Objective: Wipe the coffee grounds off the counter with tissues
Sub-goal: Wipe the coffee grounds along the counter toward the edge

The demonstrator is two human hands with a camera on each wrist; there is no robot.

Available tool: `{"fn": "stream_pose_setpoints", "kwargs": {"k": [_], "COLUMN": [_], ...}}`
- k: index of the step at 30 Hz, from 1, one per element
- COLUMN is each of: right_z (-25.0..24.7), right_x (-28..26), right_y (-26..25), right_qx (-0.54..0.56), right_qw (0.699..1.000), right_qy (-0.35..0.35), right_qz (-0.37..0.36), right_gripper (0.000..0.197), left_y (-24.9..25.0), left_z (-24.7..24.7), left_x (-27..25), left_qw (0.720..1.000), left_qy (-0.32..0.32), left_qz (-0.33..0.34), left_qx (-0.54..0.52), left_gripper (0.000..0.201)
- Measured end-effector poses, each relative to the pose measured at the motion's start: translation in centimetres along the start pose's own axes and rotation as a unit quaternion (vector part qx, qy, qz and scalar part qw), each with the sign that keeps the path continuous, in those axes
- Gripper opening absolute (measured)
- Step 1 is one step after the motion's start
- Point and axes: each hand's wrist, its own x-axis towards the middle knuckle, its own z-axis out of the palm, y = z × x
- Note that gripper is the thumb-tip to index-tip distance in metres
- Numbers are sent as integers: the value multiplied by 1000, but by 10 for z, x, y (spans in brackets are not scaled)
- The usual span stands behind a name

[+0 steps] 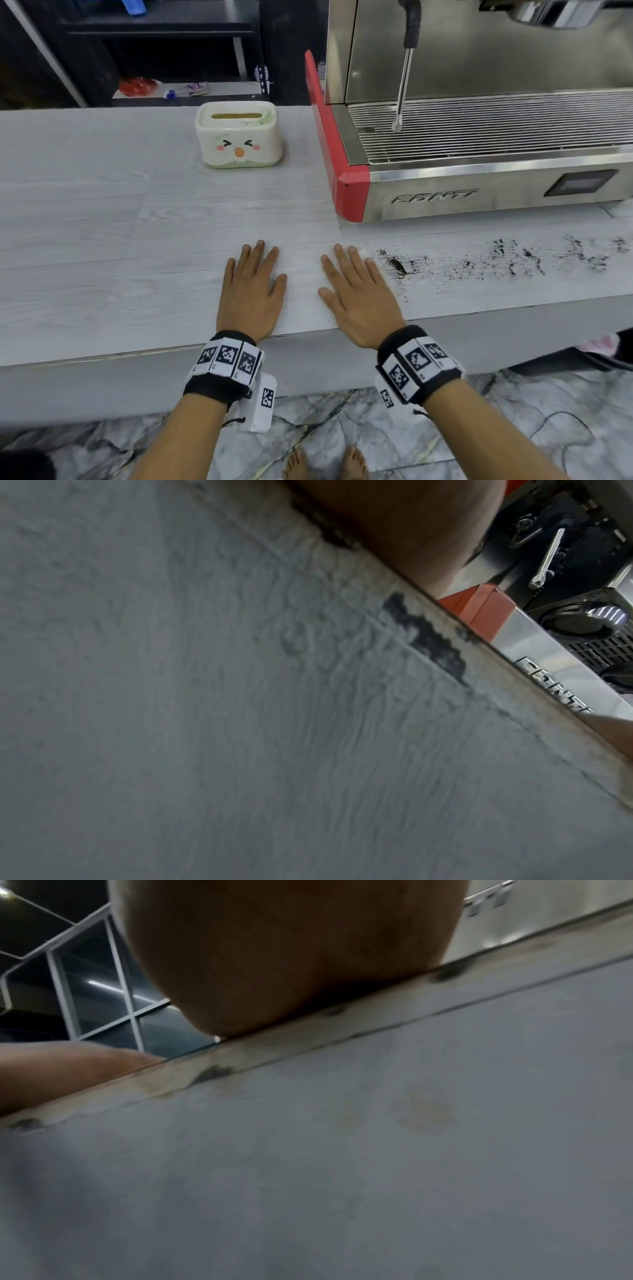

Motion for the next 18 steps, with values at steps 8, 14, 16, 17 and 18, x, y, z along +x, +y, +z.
{"fn": "stream_pose_setpoints", "kwargs": {"k": [8,14,16,17,18], "right_z": [-13,-25,-26,-25,-24], "right_x": [-14,16,33,40,45], "right_y": [54,19,5,-1,-5], "right_qx": [10,74,74,70,64], "right_qw": [998,997,997,997,998], "right_qy": [-5,3,-7,-14,-19], "right_qz": [58,20,3,-4,-11], "right_gripper": [86,73,70,69,68], "left_y": [0,4,6,7,7], "left_z": [2,1,2,3,3], "left_x": [0,6,7,7,6], "left_qw": [1000,1000,1000,1000,1000], "left_qy": [4,2,1,4,9], "left_qz": [1,-11,-9,-4,0], "left_qx": [5,-23,-24,-19,-12], "left_gripper": [53,52,52,52,52]}}
